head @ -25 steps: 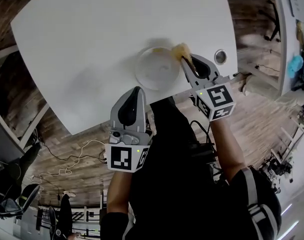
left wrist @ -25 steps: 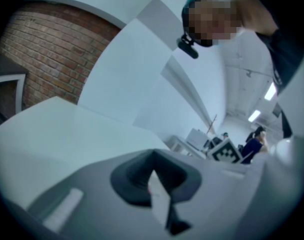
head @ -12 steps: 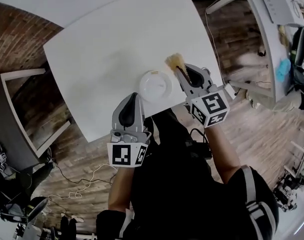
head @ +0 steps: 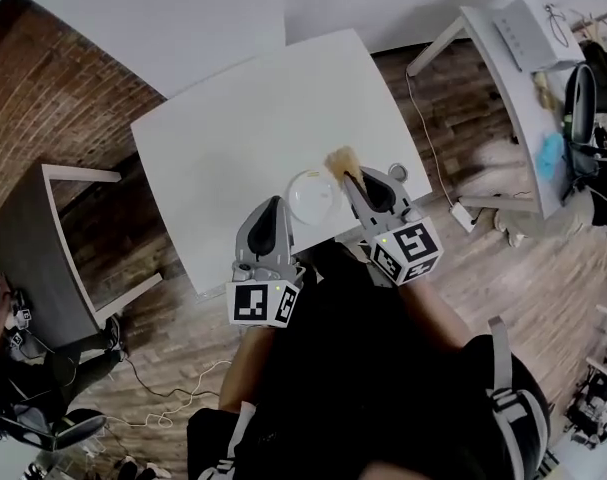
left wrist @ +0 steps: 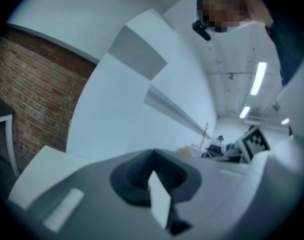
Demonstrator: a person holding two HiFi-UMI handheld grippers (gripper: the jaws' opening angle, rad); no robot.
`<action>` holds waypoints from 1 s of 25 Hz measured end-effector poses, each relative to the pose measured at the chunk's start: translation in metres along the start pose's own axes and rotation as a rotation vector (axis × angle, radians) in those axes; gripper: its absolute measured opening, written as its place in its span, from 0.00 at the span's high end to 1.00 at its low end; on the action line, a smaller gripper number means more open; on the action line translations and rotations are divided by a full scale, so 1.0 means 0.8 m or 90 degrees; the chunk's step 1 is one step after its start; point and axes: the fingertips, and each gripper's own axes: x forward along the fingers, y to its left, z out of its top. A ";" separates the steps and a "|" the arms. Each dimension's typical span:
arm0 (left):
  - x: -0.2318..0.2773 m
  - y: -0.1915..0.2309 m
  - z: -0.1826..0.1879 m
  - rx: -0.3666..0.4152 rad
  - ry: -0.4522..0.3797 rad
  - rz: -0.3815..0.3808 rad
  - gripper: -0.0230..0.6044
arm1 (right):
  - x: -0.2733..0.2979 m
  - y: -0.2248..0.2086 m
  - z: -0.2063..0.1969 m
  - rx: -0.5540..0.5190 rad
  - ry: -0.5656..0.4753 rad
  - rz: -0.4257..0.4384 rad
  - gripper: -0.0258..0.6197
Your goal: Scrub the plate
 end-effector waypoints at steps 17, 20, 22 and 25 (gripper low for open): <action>0.001 -0.005 0.005 0.054 -0.004 -0.005 0.96 | -0.017 0.035 -0.007 0.000 -0.033 0.020 0.89; 0.003 -0.005 0.007 0.061 -0.004 -0.006 0.96 | -0.014 0.027 0.000 0.002 -0.046 0.014 0.89; 0.004 -0.004 0.008 0.064 -0.004 -0.007 0.96 | -0.013 0.026 0.003 0.001 -0.051 0.012 0.89; 0.004 -0.002 0.011 0.066 -0.008 -0.006 0.96 | -0.011 0.028 0.004 -0.001 -0.052 0.014 0.89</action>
